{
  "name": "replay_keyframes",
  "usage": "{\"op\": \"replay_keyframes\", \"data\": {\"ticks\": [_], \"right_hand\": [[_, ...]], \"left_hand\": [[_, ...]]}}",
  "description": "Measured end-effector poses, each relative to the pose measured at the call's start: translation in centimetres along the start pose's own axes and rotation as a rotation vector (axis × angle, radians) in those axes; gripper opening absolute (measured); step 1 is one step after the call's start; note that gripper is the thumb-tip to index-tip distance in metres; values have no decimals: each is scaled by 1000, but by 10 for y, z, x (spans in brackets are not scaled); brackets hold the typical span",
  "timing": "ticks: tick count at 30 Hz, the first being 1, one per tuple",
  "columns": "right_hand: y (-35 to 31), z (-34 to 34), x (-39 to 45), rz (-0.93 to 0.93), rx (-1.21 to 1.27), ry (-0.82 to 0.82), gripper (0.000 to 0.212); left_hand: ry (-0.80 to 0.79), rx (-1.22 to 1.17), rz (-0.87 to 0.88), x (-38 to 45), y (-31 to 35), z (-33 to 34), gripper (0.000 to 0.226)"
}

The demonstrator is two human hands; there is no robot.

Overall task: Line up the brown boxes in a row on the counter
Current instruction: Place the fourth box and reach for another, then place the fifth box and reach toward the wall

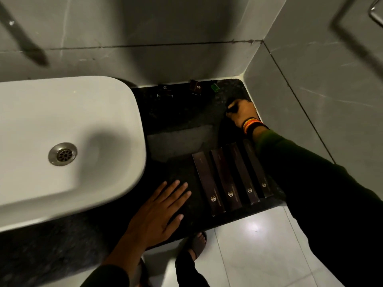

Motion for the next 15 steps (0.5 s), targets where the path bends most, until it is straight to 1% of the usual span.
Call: {"op": "replay_keyframes", "data": {"ticks": [4,11,13,15], "right_hand": [[24,-7,-24,18,9,-8,24],[52,-1,-57,80,14,-47,23],[51,0,-57,95,21,-46,29],[46,-5,-53,79,40,-15,39]], "left_hand": [[-36,-16,2,3,-1,2,68],[-25,-48,8,2,-3,3,65],[-28,-43,1,1,-4,4,66],[-29,-40,-1,0,-4,4,65]]}}
Point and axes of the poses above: each hand's wrist, its own x-axis towards the middle knuckle, its own z-axis out of the palm, y = z × x, the point moved 8 cm from there along x, towards the middle knuckle, and after that the axes turned 6 degrees about -x, right-handed, at the moved point
